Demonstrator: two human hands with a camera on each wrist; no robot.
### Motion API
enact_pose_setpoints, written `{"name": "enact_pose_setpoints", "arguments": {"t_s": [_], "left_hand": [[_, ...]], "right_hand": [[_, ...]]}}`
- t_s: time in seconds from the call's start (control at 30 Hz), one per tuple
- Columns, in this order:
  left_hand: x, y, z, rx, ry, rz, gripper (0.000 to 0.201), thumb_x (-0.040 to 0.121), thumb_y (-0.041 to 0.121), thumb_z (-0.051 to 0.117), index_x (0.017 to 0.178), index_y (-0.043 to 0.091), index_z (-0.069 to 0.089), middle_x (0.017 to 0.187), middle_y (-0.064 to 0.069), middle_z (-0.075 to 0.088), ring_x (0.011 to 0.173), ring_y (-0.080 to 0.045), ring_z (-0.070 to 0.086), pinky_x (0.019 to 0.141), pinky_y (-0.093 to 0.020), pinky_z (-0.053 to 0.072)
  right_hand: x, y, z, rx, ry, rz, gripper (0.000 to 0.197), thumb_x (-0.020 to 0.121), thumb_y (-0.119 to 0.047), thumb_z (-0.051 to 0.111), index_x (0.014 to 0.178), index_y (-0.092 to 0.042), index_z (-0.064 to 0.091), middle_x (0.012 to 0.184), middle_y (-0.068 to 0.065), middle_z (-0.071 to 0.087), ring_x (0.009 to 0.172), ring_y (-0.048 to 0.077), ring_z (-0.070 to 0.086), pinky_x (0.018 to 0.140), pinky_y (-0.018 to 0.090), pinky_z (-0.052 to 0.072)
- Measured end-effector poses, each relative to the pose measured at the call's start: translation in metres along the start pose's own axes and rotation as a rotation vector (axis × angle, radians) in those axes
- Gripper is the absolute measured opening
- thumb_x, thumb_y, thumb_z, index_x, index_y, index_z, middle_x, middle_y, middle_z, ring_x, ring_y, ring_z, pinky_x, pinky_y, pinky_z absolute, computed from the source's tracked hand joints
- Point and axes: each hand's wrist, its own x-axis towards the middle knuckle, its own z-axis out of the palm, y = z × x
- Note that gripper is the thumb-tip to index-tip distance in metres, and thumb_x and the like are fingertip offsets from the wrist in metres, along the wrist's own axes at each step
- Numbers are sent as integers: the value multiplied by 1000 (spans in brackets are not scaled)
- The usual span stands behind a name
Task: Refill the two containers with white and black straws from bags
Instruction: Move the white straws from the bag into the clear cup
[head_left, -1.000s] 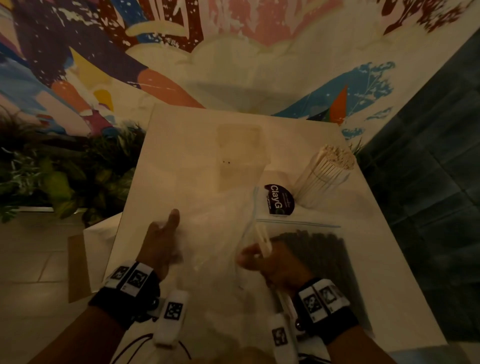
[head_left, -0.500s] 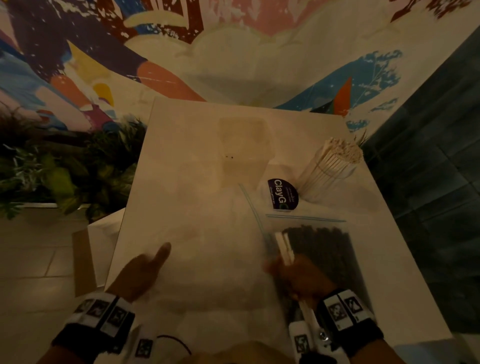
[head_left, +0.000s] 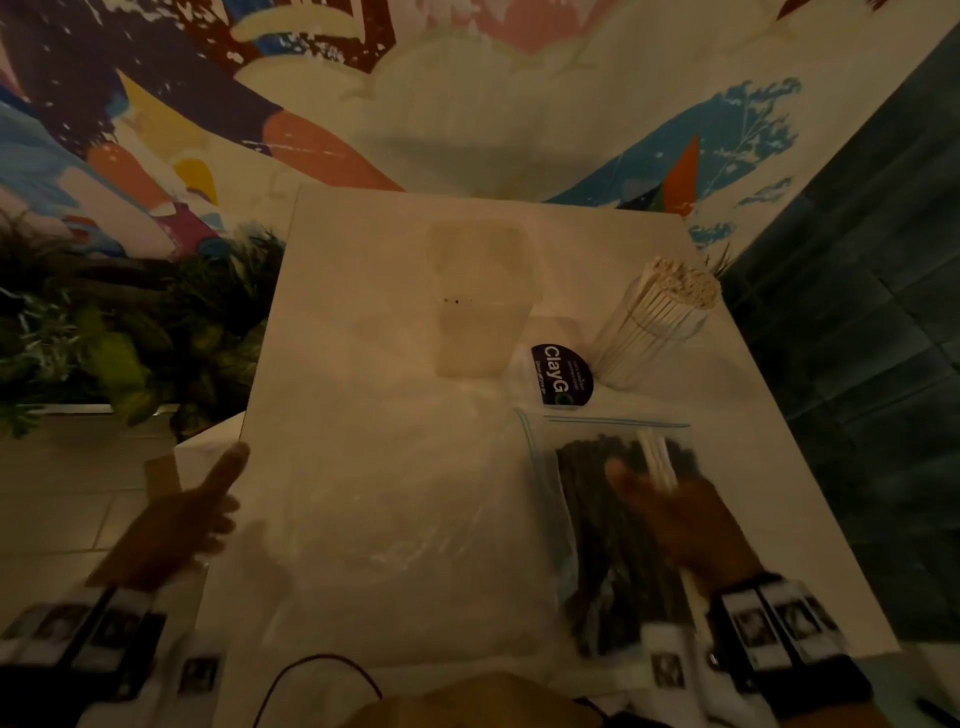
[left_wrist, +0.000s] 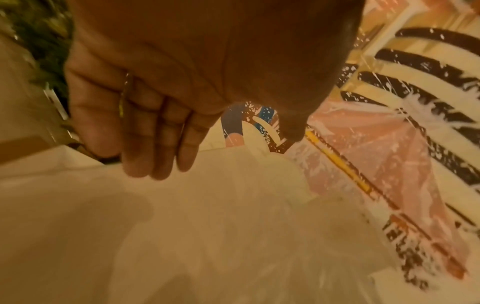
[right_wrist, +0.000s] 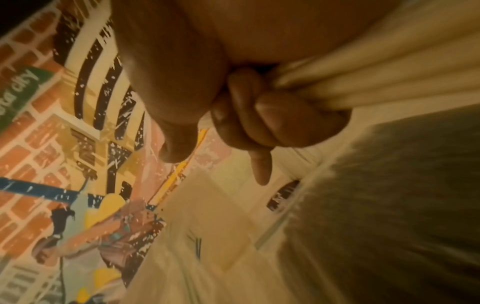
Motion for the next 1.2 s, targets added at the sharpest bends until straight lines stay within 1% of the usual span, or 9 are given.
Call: {"name": "enact_pose_setpoints", "arguments": {"t_s": [0.1,0.23,0.5,0.63,0.73,0.83,0.97,1.1,1.2], "left_hand": [[13,26,23,41,-154,-57,77,63,79,53,92,9,58,95,-13,62,92,-34,58,79,-42,46],[32,37,66,33,-52,181,40,90,34,54,110,0,60,114,-26,61,97,-38,59,86,-47,47],[33,46,65,-39,335,307,61,91,57,34,111,3,52,120,-25,55,109,-39,51,92,-40,36],[2,31,57,89,521,842,37,87,34,57,114,9,54,115,-16,58,99,-32,57,77,-34,40],[-3,-9,77,617,280,958,48,81,56,49,118,26,55,127,-11,56,114,-31,53,93,-46,43],[9,-34,105,952,27,701,88,63,86,36,139,52,7,157,-4,1,144,-30,5,111,-58,11],[4,-30,116,1103,-160,539,110,42,97,38,122,61,-28,139,5,-44,138,-29,-27,110,-62,-5],[-12,-1,110,1227,-398,403,113,34,98,42,123,66,-21,146,12,-38,140,-32,-21,111,-63,4],[-36,39,105,1362,-456,365,104,43,94,45,132,64,-1,155,15,-9,144,-25,-2,112,-56,3]], "right_hand": [[27,-42,21,-102,-42,-35,61,73,-76,55,66,-16,62,50,2,55,48,19,52,47,25,41],[55,-64,61,-16,-125,-99,34,78,-42,74,77,-9,69,50,-2,55,48,17,48,40,21,38],[66,-42,68,-21,26,-48,38,83,-53,65,83,-15,65,61,5,59,53,20,54,50,26,42],[52,-41,54,-144,243,-214,44,82,-60,61,93,-17,61,79,1,63,68,15,57,59,27,46],[32,-22,72,-330,83,-214,50,78,-64,61,95,-17,64,89,1,68,82,24,64,75,35,54],[20,2,108,-594,-231,-63,64,79,-65,60,115,-12,61,116,7,65,104,28,63,84,32,50],[23,21,106,-619,-213,5,36,86,-34,59,109,-6,64,114,14,66,103,31,64,78,29,50],[31,29,81,-541,-202,40,38,86,-34,58,113,-8,64,113,13,67,102,29,65,79,31,51],[35,19,39,-217,-80,-4,35,88,-43,61,83,-10,71,81,9,70,79,24,67,70,32,51]]}}
